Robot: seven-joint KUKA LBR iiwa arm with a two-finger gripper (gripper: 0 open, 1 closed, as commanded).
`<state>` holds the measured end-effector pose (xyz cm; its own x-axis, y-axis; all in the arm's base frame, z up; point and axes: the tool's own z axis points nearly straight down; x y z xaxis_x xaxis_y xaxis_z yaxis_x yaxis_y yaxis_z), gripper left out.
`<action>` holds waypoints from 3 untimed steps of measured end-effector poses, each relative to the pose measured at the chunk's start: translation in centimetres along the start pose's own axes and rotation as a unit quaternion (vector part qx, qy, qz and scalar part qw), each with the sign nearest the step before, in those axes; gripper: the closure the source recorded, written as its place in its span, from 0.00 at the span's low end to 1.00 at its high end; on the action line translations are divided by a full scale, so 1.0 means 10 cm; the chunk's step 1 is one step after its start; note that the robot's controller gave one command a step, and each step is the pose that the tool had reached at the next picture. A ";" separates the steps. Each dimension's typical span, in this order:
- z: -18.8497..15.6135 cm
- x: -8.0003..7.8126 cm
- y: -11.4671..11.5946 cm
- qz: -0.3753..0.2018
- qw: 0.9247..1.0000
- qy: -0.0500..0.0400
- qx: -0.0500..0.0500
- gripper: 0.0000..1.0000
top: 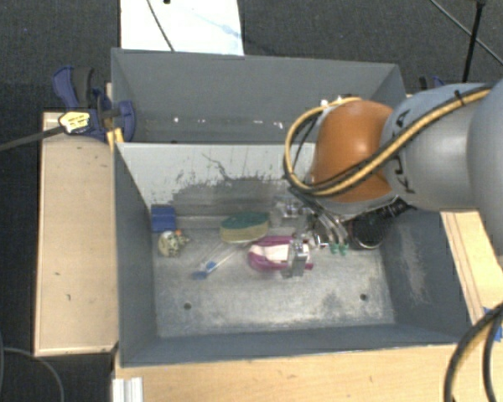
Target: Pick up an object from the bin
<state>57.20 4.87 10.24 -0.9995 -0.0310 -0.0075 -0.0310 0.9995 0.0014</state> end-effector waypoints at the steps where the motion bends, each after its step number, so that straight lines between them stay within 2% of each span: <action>1: -0.06 -0.08 -0.11 0.000 1.000 0.000 0.001 0.00; 2: 0.33 -0.01 -0.05 0.066 0.998 0.004 0.000 0.00; 3: 0.33 -0.02 -0.06 0.066 0.998 0.004 0.000 0.00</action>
Offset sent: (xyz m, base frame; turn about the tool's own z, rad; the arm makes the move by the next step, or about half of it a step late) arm 0.0067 -0.0101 0.0051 -0.0029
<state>57.42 4.32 6.99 -0.9950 0.1002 0.0001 0.1002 0.9950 0.0016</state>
